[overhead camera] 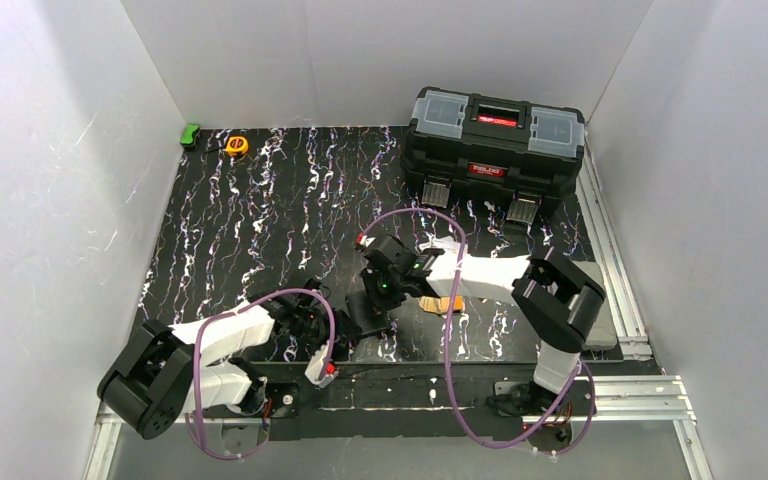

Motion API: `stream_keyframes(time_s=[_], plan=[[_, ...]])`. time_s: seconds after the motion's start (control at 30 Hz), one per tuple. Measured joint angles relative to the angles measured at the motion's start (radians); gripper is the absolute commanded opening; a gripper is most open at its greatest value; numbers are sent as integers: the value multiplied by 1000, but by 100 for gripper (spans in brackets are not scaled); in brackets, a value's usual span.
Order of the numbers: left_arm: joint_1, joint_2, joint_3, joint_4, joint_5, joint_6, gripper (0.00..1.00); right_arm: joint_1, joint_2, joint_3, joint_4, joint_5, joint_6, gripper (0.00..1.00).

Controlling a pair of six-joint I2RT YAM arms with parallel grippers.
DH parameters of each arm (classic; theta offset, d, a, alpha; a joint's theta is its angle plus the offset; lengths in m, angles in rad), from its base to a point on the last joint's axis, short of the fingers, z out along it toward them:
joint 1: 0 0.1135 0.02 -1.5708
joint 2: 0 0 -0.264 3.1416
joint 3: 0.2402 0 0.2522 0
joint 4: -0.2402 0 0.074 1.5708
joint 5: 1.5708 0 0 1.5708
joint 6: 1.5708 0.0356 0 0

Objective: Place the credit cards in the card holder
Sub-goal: Close the card holder at the center of the board.

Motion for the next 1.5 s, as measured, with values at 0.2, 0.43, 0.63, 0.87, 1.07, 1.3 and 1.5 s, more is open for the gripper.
stream_keyframes(time_s=[0.2, 0.43, 0.63, 0.87, 1.07, 1.3, 1.5], plan=[[0, -3, -1, -1, -3, 0, 24, -32, -63, -76, 39, -62, 7, 24], [0, -6, -3, -2, -6, 0, 24, -35, -166, -78, 35, -61, 0, 36], [0, -6, -3, -3, -6, 0, 24, -26, -175, -30, -23, 6, -10, 53], [0, -6, -3, -3, -6, 0, 24, 33, -96, 40, -125, 143, -37, 50], [0, -6, -3, -3, -7, 0, 23, 65, -56, 64, -164, 185, -52, 46], [0, -6, -3, -4, -7, 0, 23, 69, -14, 109, -178, 225, -58, 43], [-2, -6, -3, -4, -8, 0, 23, 71, 2, 135, -186, 240, -61, 32]])
